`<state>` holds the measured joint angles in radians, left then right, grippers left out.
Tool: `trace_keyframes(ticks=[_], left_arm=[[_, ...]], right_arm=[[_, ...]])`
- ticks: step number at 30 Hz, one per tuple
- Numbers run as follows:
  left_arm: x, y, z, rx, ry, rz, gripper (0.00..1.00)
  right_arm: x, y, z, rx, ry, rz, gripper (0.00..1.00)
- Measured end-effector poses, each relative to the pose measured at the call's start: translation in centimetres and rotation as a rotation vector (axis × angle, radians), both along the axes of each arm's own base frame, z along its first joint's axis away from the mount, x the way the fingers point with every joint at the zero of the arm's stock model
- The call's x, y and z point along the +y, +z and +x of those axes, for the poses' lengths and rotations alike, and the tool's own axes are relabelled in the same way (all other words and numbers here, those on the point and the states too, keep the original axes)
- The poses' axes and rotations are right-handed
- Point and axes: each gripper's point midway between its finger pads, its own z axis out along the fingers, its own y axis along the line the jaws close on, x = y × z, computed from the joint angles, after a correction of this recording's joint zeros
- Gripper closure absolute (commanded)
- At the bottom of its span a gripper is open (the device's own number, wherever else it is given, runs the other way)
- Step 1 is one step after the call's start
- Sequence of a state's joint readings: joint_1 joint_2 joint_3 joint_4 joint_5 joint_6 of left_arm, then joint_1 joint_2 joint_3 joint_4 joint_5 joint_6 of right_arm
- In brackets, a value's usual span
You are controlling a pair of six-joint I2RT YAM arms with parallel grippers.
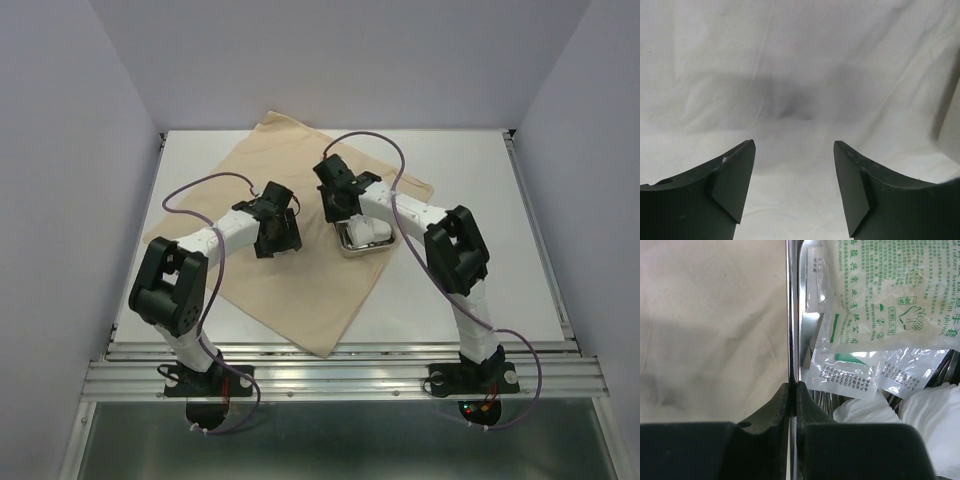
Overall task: Prepare the surgical pack
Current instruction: Pick up the container from the center of the board.
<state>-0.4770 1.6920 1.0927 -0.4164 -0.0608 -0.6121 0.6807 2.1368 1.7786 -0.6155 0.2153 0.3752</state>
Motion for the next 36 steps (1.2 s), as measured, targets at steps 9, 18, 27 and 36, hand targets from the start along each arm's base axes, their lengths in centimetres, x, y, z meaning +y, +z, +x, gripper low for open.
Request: trace_keyframes(ticks=[9, 18, 27, 36], left_arm=[[4.4, 1.4, -1.0, -0.012, 0.103, -0.005, 0.24], [5.7, 2.4, -1.1, -0.024, 0.12, -0.002, 0.24], [6.6, 2.4, -1.0, -0.019, 0.133, 0.006, 0.24], [7.4, 2.8, -0.9, -0.028, 0.14, 0.009, 0.24]], right_arm=[[1.5, -0.8, 2.1, -0.012, 0.026, -0.016, 0.99], [3.5, -0.9, 3.4, -0.019, 0.034, 0.025, 0.99], [6.6, -0.8, 4.9, -0.032, 0.003, 0.089, 0.99], [7.9, -0.6, 4.8, -0.021, -0.021, 0.141, 0.83]])
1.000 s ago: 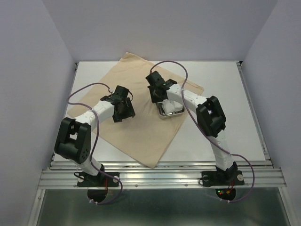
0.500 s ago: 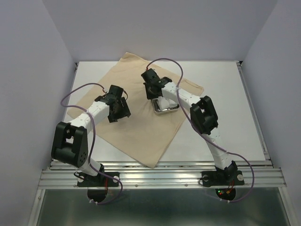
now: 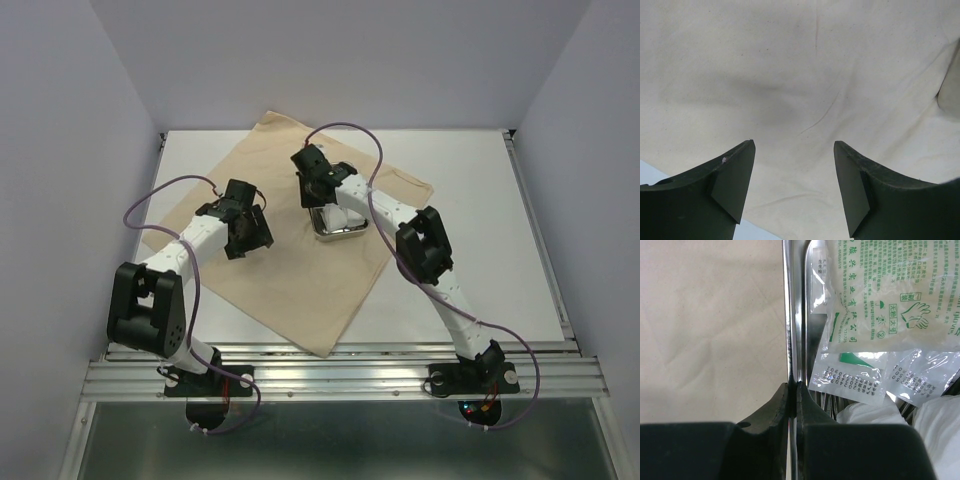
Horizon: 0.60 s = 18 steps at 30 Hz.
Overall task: Prepare the surgical pack
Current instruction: Pick up the container from the center of the board, then adjust the surgical kit at the center of the board.
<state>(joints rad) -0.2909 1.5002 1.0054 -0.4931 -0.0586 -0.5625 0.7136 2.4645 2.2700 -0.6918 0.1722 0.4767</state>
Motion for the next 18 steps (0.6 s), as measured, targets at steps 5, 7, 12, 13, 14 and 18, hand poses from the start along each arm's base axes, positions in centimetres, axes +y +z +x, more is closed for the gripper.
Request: trace_keyframes(ticks=[5, 7, 12, 13, 14, 18], left_arm=[[0.4, 0.1, 0.1, -0.001, 0.007, 0.001, 0.24], [0.6, 0.1, 0.1, 0.0, 0.01, 0.001, 0.25], [0.5, 0.9, 0.7, -0.012, 0.01, -0.002, 0.24], [0.5, 1.2, 1.1, -0.019, 0.009, -0.004, 0.24], [0.4, 1.4, 1.3, -0.026, 0.008, -0.005, 0.25], [0.1, 2.1, 2.3, -0.045, 0.005, -0.009, 0.25]], right_arm=[[0.6, 0.2, 0.0, 0.009, -0.006, 0.039, 0.48], [0.8, 0.2, -0.1, 0.007, -0.003, 0.046, 0.47], [0.5, 0.9, -0.7, -0.006, 0.01, 0.036, 0.47], [0.2, 1.4, -0.7, -0.015, 0.007, 0.034, 0.47], [-0.4, 2.3, -0.8, -0.027, 0.002, 0.033, 0.47], [-4.6, 6.7, -1.0, -0.081, -0.044, 0.053, 0.47]])
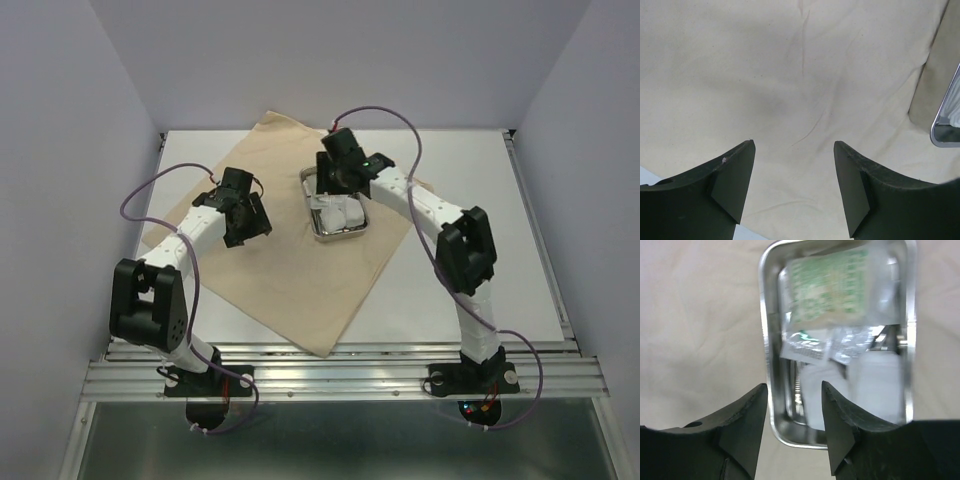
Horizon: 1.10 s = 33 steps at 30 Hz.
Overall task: Prepare the surgical pack
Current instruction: Adjust the surgical kit at the center of the board.
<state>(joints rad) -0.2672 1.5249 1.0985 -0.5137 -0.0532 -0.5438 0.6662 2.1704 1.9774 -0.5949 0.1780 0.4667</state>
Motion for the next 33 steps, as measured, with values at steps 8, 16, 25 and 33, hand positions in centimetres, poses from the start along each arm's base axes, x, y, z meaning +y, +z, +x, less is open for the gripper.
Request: trace_keyframes(ticks=[8, 16, 25, 33], left_arm=[[-0.2, -2.3, 1.3, 0.059, -0.006, 0.022, 0.24], [0.5, -5.6, 2.5, 0.128, 0.004, 0.045, 0.25], [0.6, -6.9, 2.9, 0.139, 0.004, 0.048, 0.25], [0.3, -7.1, 2.4, 0.106, -0.018, 0.06, 0.25]], right_arm=[[-16.7, 1.6, 4.9, -0.041, -0.303, 0.023, 0.47], [-19.7, -6.3, 3.6, 0.127, -0.332, -0.044, 0.68], [-20.9, -11.1, 2.9, 0.177, -0.352, -0.076, 0.67], [-21.6, -11.4, -0.1, 0.146, -0.399, -0.013, 0.66]])
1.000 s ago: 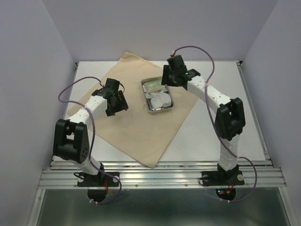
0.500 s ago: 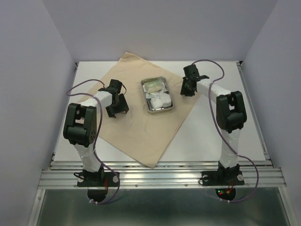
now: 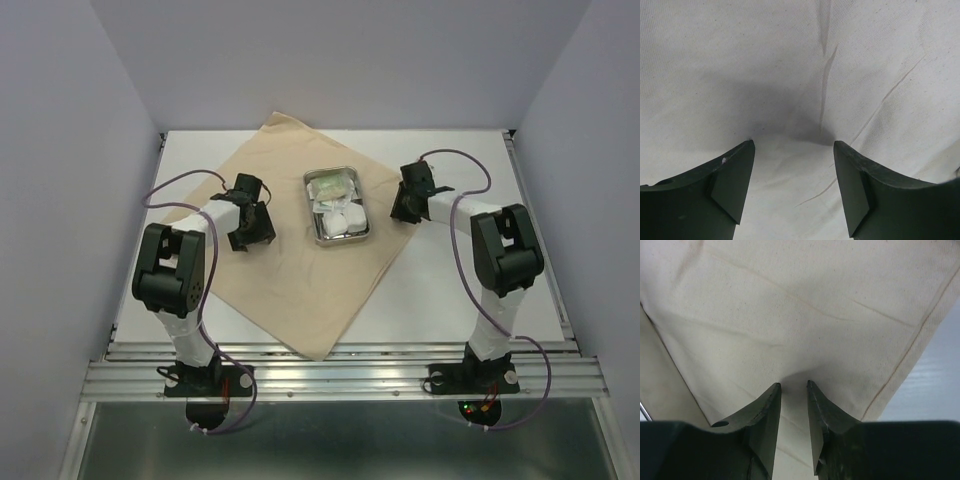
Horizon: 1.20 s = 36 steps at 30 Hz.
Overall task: Prepare the surgical pack
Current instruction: Adjust the surgical kit at the center of the board.
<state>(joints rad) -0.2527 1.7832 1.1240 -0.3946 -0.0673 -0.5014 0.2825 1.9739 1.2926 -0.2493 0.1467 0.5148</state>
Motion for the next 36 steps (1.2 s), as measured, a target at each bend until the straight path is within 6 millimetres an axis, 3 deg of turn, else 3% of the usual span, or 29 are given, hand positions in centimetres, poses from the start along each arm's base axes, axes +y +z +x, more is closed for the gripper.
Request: trace_keyframes(ticks=[7, 12, 18, 21, 23, 26, 28, 33, 36], left_arm=[[-1.8, -0.1, -2.1, -0.02, -0.061, 0.005, 0.25], [-4.4, -0.1, -3.6, -0.018, -0.13, -0.02, 0.25], [-6.3, 0.1, -4.0, -0.008, -0.164, -0.057, 0.25], [-6.8, 0.3, -3.8, 0.013, -0.171, -0.063, 0.25], [-7.2, 0.5, -3.5, 0.022, -0.174, -0.067, 0.25], [-7.5, 1.5, -2.7, 0.009, -0.174, -0.067, 0.25], [-7.8, 2.7, -1.7, -0.017, -0.172, -0.071, 0.25], [-7.4, 4.0, -0.6, -0.048, -0.152, -0.072, 0.25], [-6.3, 4.4, -0.7, -0.043, -0.129, -0.065, 0.25]], right_arm=[[-2.3, -0.2, -4.5, 0.023, -0.058, -0.01, 0.65], [-5.1, -0.3, -5.9, 0.033, -0.122, -0.008, 0.65], [-7.5, -0.3, -7.2, 0.043, -0.173, -0.01, 0.65], [-8.2, -0.1, -8.4, 0.072, -0.169, -0.025, 0.6], [-8.4, 0.1, -9.3, 0.104, -0.156, -0.031, 0.52], [-8.0, 1.3, -10.2, 0.123, -0.121, -0.021, 0.45], [-7.5, 2.8, -9.6, 0.101, -0.1, -0.008, 0.42], [-3.8, 7.6, -5.8, -0.018, -0.004, 0.029, 0.42], [-0.9, 9.2, -3.6, -0.067, 0.061, 0.046, 0.44]])
